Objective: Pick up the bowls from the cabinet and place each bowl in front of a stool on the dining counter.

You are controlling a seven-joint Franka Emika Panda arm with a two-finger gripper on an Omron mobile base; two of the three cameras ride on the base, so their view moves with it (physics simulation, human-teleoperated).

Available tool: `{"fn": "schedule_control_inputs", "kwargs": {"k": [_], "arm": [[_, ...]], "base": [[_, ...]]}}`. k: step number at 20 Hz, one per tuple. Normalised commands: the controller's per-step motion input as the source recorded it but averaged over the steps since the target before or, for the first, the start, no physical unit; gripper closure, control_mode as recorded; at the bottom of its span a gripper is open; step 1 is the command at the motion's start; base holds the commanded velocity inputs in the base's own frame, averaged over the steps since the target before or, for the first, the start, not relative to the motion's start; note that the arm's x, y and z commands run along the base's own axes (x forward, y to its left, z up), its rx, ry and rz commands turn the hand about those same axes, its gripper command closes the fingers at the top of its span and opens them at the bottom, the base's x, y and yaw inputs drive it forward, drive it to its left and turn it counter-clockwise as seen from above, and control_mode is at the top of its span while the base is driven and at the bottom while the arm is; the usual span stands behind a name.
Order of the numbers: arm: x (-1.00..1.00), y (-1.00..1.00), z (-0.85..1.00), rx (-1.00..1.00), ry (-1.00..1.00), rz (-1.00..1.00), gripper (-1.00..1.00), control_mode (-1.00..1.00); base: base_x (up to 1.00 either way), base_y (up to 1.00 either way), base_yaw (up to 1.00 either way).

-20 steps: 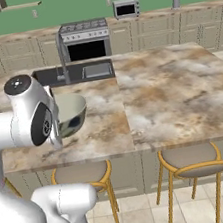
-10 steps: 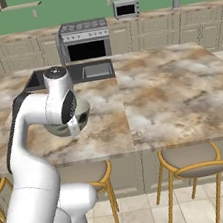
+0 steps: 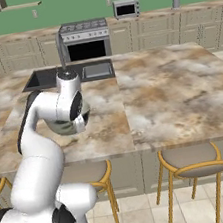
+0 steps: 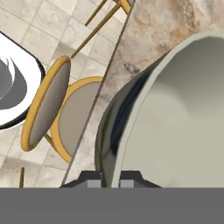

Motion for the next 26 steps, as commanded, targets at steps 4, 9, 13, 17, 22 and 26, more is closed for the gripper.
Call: {"fn": "schedule_control_inputs", "kwargs": {"k": [4, 9, 13, 17, 22, 26], "arm": [[0.39, 0.01, -0.55, 0.03, -0.06, 0.02, 1.0, -1.0], [0.27, 0.09, -0.51, 0.0, 0.0, 0.01, 1.0, -1.0], [0.16, 0.2, -0.56, 0.0, 0.0, 0.03, 1.0, -1.0], [0.22, 0.08, -0.51, 0.0, 0.0, 0.03, 1.0, -1.0], [0.3, 0.04, -0.46, 0.0, 0.0, 0.01, 1.0, -1.0], [0.3, 0.0, -0.26, 0.0, 0.0, 0.0, 1.0, -1.0]], "base": [[0.0, 0.0, 0.0], [0.0, 0.0, 0.0], [0.0, 0.0, 0.0], [0.0, 0.0, 0.0], [0.0, 0.0, 0.0], [0.0, 0.0, 0.0]]}}
